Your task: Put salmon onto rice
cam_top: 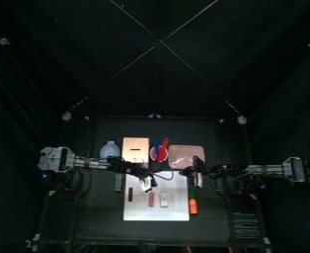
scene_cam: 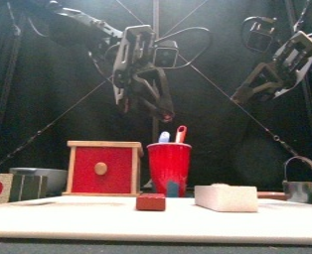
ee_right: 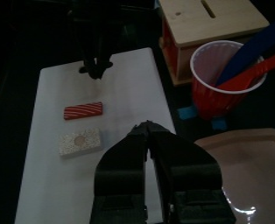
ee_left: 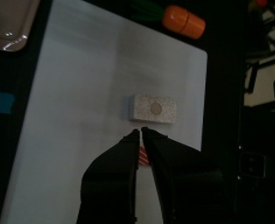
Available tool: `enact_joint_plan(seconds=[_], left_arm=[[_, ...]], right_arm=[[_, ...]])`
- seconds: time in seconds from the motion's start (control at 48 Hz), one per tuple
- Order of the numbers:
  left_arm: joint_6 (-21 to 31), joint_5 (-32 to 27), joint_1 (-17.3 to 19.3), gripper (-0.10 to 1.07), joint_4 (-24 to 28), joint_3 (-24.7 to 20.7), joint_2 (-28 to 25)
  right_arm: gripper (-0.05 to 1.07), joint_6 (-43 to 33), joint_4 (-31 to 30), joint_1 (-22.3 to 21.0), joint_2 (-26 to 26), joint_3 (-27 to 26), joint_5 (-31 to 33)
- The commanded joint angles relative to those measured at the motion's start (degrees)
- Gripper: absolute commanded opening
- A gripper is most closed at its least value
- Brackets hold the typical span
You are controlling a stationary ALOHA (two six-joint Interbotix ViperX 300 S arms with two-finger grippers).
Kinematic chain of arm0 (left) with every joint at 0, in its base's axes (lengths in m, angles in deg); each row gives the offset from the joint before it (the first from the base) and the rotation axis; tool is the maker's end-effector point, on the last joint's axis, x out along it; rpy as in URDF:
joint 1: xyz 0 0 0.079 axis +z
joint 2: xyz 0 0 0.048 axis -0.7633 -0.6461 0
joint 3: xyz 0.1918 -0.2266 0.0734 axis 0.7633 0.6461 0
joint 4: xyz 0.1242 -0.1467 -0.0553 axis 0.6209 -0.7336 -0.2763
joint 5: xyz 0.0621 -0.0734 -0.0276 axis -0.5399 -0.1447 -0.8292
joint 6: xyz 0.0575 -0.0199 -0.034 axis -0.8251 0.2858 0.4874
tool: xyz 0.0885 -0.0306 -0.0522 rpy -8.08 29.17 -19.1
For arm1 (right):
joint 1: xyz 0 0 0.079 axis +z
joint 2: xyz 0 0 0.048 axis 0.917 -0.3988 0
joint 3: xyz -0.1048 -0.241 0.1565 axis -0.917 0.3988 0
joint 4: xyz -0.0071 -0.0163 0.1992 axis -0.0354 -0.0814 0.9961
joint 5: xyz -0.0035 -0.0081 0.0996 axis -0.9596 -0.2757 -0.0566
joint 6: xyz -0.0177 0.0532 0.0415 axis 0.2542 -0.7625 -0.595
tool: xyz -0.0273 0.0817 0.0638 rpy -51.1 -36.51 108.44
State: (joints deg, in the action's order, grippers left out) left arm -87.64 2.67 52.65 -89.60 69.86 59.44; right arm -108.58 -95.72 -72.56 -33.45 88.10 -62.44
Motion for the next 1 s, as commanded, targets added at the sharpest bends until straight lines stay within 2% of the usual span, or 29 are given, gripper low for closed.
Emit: enact_joint_plan(seconds=[0.0, 0.083, 0.208, 0.312, 0.521, 0.646, 0.812, 0.896, 0.979], left_arm=[[2.81, -4.75, 0.26, 0.55, 3.52, -4.22, -1.05], [9.40, -9.84, 0.26, 0.55, 9.40, -6.59, -2.37], [23.12, -19.25, -0.18, 0.56, 22.06, -10.28, -3.52], [33.31, -21.97, -2.11, 0.56, 29.36, -11.34, -4.57], [47.29, -21.53, -6.42, 0.58, 31.20, -11.69, -6.06], [61.17, -19.78, -9.05, 0.63, 32.70, -11.34, -7.29], [77.61, -19.51, -11.69, 0.71, 40.69, -10.37, -7.56], [82.79, -19.42, -12.22, 0.79, 42.19, -9.84, -7.38], [85.25, -19.42, -12.74, 0.87, 42.28, -9.49, -7.56]], right_arm=[[0.36, 0.09, 0.00, -0.09, 0.44, -0.44, -0.18], [0.36, 0.09, -0.09, -0.09, 0.53, -0.35, -0.18], [0.36, 0.18, -0.09, -0.09, 0.53, -0.26, -0.18], [0.36, 0.18, -0.09, -0.18, 0.53, 0.09, -0.18], [0.36, 0.18, -0.09, -0.18, 0.53, 0.79, -0.18], [0.36, 0.09, -0.09, -0.26, 0.53, 0.88, -0.18], [0.36, 0.09, -0.09, -0.26, 0.53, 1.05, -0.18], [0.36, 0.09, -0.09, -0.18, 0.53, 1.05, -0.18], [0.36, 0.09, -0.09, -0.18, 0.53, 1.05, -0.18]])
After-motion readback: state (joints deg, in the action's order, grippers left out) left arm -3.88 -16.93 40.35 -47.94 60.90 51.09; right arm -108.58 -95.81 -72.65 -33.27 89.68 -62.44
